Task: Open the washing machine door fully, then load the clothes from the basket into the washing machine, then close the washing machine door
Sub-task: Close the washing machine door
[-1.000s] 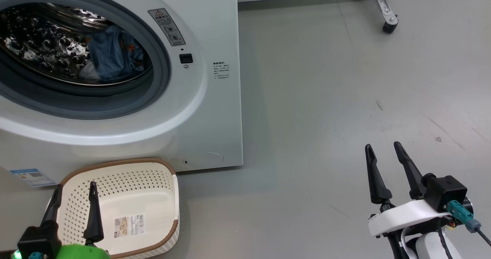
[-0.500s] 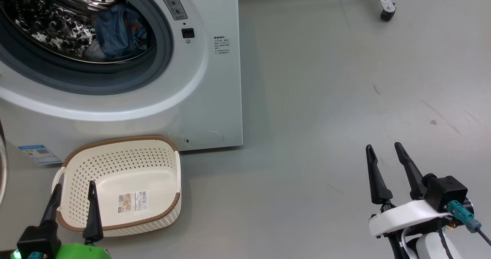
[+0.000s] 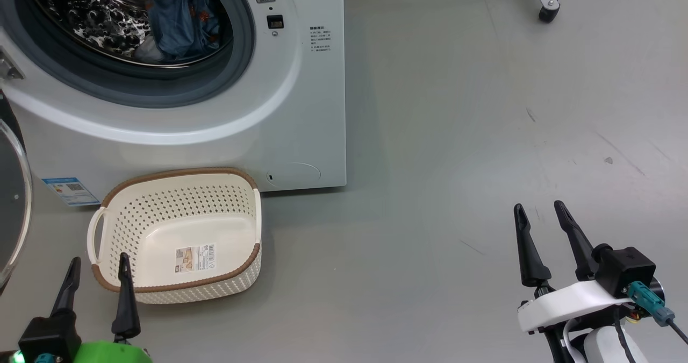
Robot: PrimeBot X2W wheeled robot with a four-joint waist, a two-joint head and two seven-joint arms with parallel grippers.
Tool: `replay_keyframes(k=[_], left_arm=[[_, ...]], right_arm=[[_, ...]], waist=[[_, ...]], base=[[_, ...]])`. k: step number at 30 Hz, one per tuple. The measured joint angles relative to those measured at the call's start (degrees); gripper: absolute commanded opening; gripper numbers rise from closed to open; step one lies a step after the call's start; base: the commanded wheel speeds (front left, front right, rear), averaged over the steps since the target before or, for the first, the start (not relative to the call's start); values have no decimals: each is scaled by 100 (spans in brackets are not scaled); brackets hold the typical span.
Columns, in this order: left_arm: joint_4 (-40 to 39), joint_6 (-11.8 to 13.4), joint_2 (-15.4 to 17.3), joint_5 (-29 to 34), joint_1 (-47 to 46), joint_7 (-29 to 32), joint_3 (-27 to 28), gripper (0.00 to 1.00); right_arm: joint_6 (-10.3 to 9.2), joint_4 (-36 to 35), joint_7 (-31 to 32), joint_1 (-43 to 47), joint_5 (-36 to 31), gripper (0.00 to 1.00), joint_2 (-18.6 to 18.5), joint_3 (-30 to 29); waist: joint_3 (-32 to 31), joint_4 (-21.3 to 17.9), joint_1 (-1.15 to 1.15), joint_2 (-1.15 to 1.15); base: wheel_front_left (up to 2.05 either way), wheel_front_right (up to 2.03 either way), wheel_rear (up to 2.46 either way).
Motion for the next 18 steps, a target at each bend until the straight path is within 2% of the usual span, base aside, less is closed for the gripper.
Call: replay_keyframes(k=[18], left_arm=[[-38, 0, -9, 9, 1, 0, 37, 100]], right_arm=[[0, 19, 0, 109, 0, 100, -3, 18]], waist=[[-17, 82, 0, 0]], base=[[-50, 50, 0]])
